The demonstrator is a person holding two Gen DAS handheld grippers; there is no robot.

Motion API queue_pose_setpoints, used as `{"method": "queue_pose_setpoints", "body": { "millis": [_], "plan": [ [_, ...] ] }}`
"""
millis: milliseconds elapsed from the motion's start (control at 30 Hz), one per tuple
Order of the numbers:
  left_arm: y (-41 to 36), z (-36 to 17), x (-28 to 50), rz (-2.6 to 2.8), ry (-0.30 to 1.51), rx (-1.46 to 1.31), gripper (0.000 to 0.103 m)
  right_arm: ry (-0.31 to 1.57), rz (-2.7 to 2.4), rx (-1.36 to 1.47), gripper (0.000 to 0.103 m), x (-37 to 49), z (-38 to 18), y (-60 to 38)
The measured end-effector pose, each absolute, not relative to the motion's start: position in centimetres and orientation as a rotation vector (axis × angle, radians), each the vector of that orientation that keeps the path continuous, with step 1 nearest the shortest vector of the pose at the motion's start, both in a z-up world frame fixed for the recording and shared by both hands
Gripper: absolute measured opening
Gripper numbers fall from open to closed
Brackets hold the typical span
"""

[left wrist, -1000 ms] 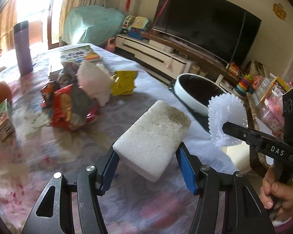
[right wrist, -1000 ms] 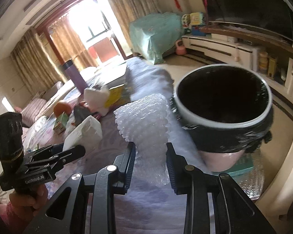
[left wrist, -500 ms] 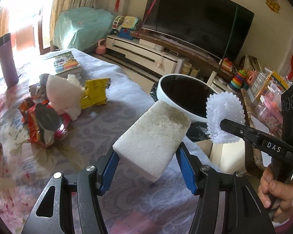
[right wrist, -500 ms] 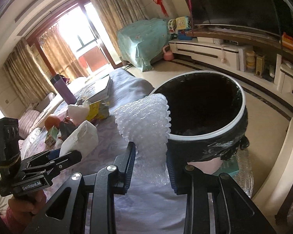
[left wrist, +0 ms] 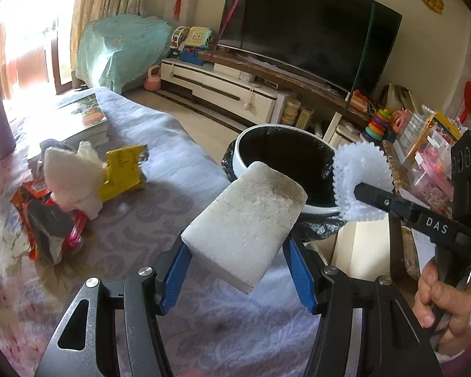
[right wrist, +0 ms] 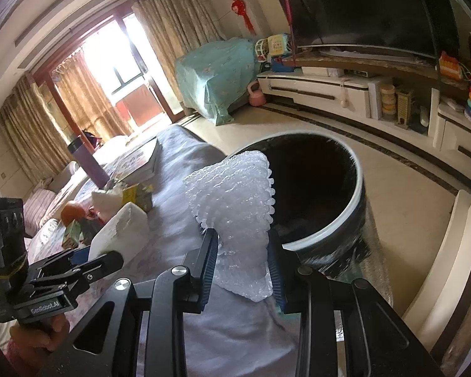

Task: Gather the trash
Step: 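Carry the white mesh and foam block in both grippers over the trash bin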

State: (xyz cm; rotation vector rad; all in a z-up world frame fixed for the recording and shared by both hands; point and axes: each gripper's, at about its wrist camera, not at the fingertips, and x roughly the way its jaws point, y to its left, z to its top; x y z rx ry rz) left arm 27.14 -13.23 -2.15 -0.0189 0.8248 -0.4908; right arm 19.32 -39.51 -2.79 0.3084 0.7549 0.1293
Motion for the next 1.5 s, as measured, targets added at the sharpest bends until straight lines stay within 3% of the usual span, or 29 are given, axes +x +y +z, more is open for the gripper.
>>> {"method": "queue_pose_setpoints", "body": {
  "millis": [1500],
  "plan": [
    [-24.3,-3.4,37.1,-0.502,0.865,0.081,0.062,0.849,0.083,0.258,0.039,26.6,-3.6,-44.6]
  ]
}}
